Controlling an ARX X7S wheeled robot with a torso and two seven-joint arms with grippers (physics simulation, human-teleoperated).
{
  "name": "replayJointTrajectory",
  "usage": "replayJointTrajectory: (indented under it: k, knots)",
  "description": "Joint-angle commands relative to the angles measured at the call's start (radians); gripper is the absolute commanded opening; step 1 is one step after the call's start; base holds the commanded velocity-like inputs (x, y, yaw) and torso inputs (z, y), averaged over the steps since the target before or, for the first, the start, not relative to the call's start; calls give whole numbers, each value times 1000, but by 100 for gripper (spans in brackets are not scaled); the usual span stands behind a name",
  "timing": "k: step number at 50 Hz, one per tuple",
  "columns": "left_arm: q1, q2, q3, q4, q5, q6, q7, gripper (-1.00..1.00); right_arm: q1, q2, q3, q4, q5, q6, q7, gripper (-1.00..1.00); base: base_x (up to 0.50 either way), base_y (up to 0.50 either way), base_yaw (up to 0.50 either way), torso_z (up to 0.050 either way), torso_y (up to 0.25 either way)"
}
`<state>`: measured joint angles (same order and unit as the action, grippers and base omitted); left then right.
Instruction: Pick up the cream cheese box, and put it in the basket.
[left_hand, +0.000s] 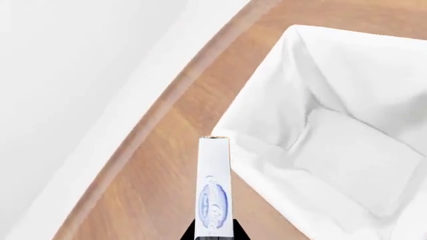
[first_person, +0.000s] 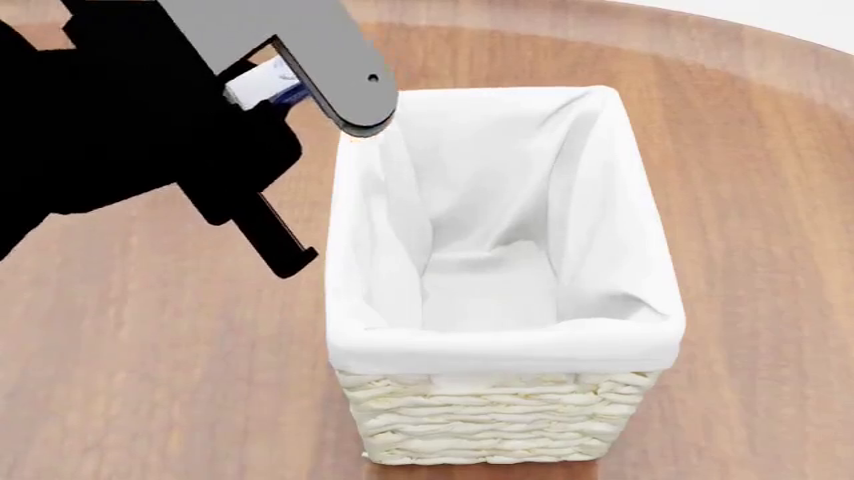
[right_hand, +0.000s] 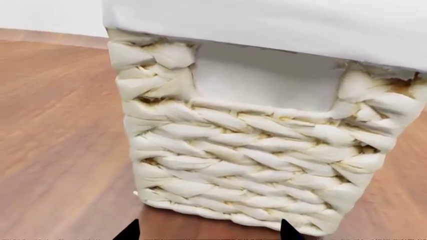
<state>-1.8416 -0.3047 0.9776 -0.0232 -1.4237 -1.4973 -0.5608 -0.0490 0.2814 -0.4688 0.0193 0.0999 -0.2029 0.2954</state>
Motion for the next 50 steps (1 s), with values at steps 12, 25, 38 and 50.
replayJointTrajectory:
  k: [12,25,38,50]
  knots:
    - [-83,229,346,-246,314,270,443,-100,-1,11,-9,19,22,-26,-15,100,0,0,0,0,1]
    - [-119,305,539,-445,168,441,378,-100,-4,23,-1,24,53,-49,-28,100,0,0,0,0,0]
    - [-80,305,577,-601,152,522,359,-100,-4,17,-15,44,42,-59,-26,100,0,0,0,0,1]
    - [-39,305,573,-631,157,559,403,-100,-9,21,-20,41,47,-64,-26,100,0,0,0,0,1]
